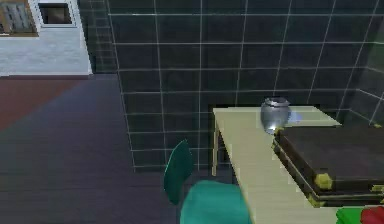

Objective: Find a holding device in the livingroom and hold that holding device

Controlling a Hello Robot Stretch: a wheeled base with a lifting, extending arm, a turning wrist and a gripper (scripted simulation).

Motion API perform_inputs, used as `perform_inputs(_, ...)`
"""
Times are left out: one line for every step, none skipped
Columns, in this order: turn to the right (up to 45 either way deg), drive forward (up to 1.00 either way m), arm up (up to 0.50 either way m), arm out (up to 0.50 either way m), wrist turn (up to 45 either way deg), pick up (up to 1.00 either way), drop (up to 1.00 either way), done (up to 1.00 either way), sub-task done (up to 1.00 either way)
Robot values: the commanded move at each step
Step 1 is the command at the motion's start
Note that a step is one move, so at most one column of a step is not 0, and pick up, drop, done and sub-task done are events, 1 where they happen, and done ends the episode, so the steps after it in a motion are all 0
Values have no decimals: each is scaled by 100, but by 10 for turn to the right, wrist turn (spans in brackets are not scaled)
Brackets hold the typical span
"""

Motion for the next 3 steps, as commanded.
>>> perform_inputs(-210, 0, 0, 0, 0, 0, 0, 0, 0)
perform_inputs(450, 0, 0, 0, 0, 0, 0, 0, 0)
perform_inputs(450, 0, 0, 0, 0, 0, 0, 0, 0)
